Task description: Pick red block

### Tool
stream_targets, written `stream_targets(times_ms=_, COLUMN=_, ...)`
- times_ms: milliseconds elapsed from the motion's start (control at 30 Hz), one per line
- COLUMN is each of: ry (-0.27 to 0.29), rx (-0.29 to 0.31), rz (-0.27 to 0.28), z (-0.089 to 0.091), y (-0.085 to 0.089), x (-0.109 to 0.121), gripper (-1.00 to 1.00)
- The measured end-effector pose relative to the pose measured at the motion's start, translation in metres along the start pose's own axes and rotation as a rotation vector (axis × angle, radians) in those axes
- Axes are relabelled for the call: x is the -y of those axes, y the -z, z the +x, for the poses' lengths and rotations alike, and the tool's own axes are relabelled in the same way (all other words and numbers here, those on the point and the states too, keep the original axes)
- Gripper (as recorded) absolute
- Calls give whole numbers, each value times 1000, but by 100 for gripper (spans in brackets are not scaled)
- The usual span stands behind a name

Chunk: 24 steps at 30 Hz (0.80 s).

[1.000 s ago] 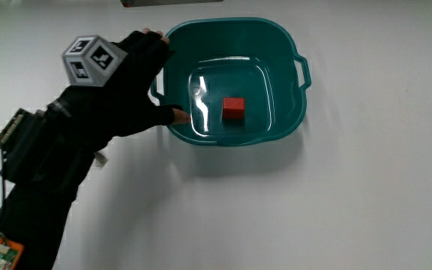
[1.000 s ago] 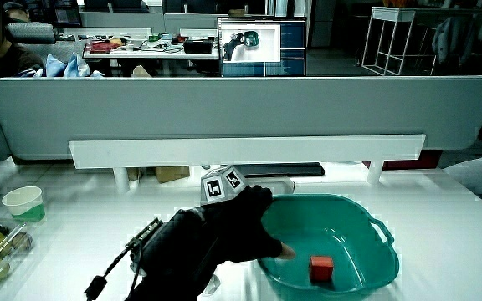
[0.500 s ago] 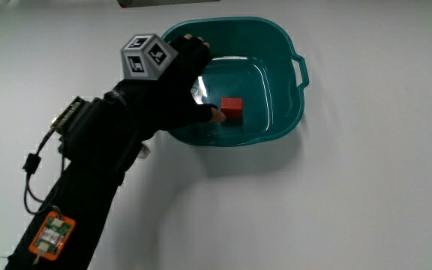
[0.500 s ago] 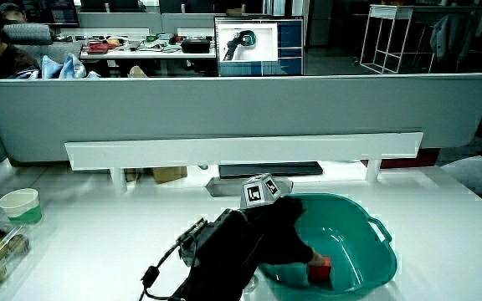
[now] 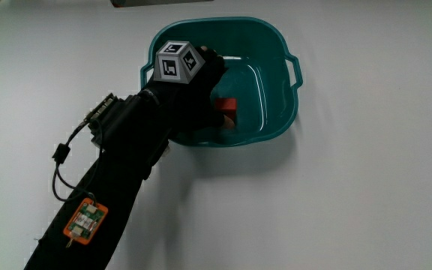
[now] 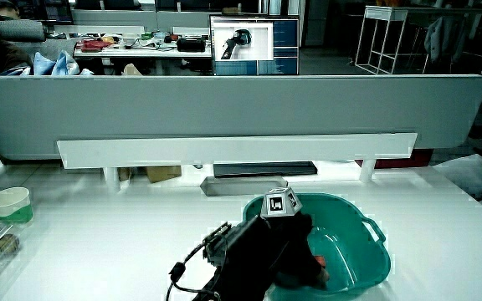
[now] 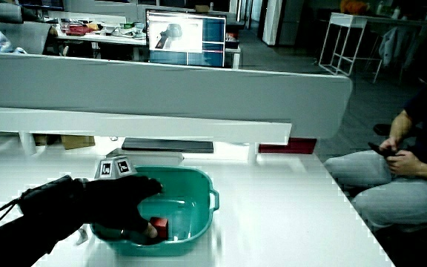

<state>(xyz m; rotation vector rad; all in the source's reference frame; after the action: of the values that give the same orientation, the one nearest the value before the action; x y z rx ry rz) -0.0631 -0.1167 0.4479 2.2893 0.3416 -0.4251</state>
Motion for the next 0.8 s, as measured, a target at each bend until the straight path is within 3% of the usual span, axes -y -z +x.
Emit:
stream_targets(times_ms=433, ry=-44, rx=-50, rz=-83, z=-1, y=22, x=-20, gripper=0)
stream_targets(times_ms=800, ry=-20, rx=-69, rz=-74, z=6, y=24, x=-22, gripper=7)
